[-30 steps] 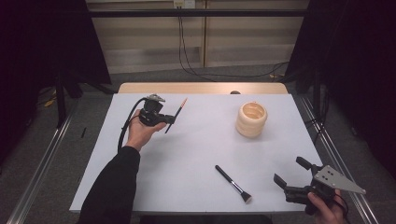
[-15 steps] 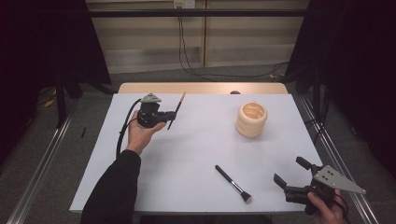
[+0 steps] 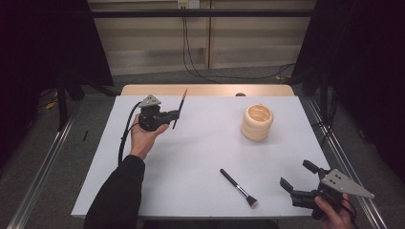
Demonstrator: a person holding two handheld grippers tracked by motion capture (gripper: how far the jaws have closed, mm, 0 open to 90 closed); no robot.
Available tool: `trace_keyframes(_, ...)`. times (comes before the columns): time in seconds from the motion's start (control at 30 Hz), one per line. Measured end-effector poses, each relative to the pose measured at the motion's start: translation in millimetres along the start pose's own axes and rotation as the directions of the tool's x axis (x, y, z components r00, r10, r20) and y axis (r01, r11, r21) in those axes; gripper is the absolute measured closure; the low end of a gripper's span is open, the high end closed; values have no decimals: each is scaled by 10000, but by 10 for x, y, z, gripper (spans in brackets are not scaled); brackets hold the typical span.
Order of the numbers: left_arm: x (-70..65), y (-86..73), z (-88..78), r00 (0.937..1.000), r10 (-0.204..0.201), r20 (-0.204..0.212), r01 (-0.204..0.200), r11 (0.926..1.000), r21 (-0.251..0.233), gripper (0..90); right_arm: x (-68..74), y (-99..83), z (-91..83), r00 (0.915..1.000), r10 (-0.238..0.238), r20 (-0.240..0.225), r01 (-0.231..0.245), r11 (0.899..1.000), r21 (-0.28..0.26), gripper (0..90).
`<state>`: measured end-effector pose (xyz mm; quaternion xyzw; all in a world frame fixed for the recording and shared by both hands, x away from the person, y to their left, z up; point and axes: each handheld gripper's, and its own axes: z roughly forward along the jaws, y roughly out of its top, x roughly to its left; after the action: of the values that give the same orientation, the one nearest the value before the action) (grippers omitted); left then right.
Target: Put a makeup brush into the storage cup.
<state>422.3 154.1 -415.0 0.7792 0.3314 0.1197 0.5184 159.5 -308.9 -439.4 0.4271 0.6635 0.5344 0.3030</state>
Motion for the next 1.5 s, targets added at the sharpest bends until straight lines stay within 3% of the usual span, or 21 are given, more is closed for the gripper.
trace_keyframes(0.1,-10,-8,-13,9999,-144,33,144,9999,-37,844,1,-1,3,10000,-12,23,12,10000,4,0)
trace_keyframes(0.67,-170,-30,-251,9999,157,23,-156,9991,-383,844,17,6,1,10000,35,-79,-36,9999,-110,0)
trace_keyframes(1.0,-347,-79,-353,9991,169,380,-140,9971,-754,844,35,11,9,9999,-32,-146,30,9999,-142,0)
trace_keyframes(1.03,-367,-79,-359,9976,133,678,-72,9960,-889,844,35,11,9,9999,-33,-137,31,9999,-147,0)
trace_keyframes(1.1,-440,-69,-377,9979,267,592,-212,9956,-916,844,38,12,9,9999,-3,-150,1,9999,-143,0)
trace_keyframes(1.13,-461,-66,-380,9961,276,835,-194,9951,-973,844,39,12,10,9998,-23,-180,21,9999,-133,0)
trace_keyframes(1.4,-571,-107,-470,9952,242,953,-119,9918,-1275,844,39,13,19,9996,56,-278,-61,9999,-148,0)
trace_keyframes(1.43,-589,-114,-485,9971,213,735,-124,9927,-1199,844,39,13,19,9994,30,-335,-35,9999,-150,0)
trace_keyframes(1.5,-604,-139,-507,9957,227,893,-117,9924,-1226,844,40,14,25,9992,-2,-389,-4,9999,-155,0)
